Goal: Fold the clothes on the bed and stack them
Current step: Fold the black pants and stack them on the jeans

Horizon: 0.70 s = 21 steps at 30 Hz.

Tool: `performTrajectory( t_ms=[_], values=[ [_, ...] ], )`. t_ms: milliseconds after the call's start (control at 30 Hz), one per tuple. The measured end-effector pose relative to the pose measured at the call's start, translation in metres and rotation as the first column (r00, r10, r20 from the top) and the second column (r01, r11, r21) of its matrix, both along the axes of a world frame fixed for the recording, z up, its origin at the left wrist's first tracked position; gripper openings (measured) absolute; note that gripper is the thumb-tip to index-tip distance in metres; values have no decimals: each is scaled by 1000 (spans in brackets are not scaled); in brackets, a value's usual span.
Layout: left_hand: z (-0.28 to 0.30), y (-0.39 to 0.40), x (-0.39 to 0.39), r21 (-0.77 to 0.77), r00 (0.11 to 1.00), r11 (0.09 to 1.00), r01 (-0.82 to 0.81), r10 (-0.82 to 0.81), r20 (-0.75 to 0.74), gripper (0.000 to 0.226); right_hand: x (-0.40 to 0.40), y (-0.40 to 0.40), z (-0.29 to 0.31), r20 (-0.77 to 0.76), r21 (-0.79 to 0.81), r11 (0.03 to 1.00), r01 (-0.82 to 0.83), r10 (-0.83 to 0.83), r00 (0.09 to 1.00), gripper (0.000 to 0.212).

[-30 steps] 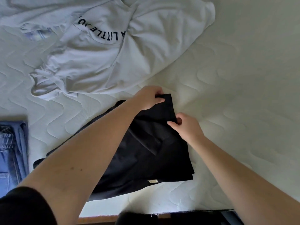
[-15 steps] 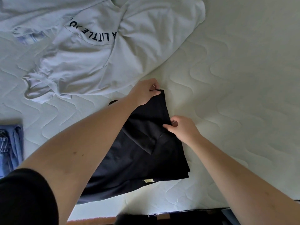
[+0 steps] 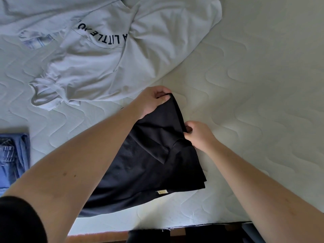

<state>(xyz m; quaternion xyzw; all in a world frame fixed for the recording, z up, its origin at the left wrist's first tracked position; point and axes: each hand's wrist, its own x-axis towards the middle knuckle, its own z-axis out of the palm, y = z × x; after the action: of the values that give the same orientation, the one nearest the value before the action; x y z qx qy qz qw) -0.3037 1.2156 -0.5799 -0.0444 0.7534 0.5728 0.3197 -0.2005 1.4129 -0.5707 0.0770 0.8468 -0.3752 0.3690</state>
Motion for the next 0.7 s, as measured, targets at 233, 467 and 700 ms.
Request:
performTrajectory(
  t_ms=[233,467,700],
  values=[
    [-5,12,-4,-379,961,923,66,-161,-224,10,6,9,-9,-159,385,915,-122,196,968,19],
    [-4,28,2,-564,883,822,73,-316,-347,19,21,11,-6,-337,332,937,109,10,941,24],
    [20,-7,37,-464,897,886,-12,-196,-396,20,57,-25,21,-506,187,978,-91,175,844,11]
  ],
)
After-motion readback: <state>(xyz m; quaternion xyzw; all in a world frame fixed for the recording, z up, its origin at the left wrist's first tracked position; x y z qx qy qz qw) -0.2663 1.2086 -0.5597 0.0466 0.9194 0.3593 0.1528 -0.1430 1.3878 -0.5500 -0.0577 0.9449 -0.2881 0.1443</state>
